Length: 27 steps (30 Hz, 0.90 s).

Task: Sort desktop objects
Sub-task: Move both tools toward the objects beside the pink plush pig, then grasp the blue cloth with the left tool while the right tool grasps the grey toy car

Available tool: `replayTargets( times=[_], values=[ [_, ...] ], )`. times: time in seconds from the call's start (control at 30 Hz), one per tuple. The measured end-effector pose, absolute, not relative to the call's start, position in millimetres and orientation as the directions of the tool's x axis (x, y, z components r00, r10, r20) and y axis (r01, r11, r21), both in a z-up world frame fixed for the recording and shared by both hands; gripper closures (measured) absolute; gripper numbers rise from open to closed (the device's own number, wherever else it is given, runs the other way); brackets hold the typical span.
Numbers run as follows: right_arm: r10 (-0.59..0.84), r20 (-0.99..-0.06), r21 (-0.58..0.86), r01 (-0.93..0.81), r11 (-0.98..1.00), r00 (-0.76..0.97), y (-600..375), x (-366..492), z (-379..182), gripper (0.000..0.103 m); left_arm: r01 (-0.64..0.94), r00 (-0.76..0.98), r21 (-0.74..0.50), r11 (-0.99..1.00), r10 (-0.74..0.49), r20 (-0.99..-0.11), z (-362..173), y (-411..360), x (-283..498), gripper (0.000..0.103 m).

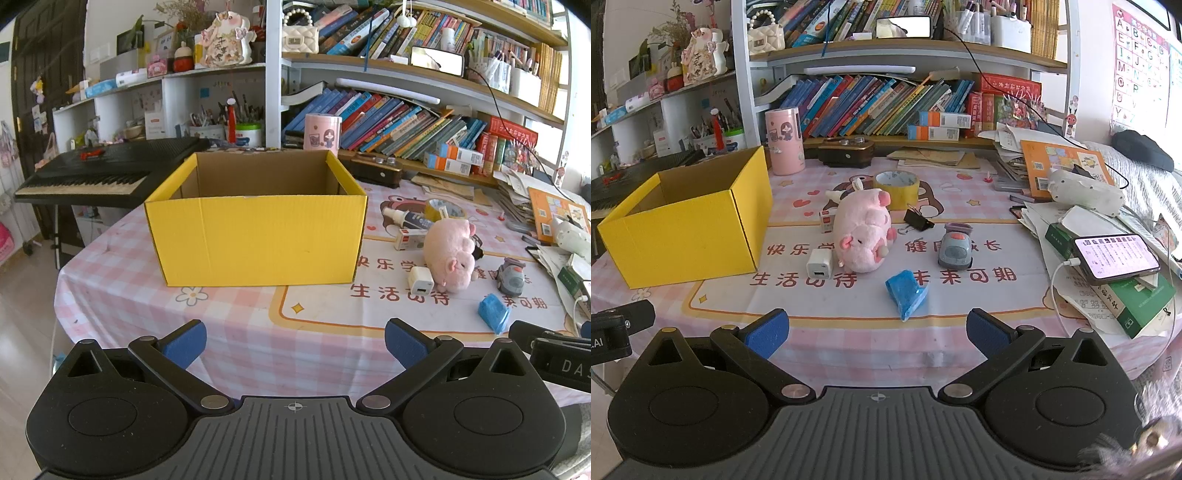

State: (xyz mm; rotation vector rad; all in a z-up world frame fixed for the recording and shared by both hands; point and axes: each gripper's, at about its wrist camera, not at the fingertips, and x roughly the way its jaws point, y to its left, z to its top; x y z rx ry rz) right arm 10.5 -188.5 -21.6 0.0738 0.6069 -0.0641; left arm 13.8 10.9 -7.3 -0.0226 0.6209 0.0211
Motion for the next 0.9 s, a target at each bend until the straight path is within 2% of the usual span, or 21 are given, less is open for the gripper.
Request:
replayTargets(
  times=[0.67,0.9],
  values=[
    [-0.095,-0.589,0.021,0.132,0.991,0.802,-215,17,-22,0.002,0.047,0.788,-0.052,0.998,-0.069,-0.612,-12,-19,36,0.000],
    [-0.118,-0.601,0.010,0.156,0.988,0.790,-243,32,-20,0.002,0.104,0.768,-0.097,0.990,-0.142,-0.625,-15,-44,49,0.000]
  ],
)
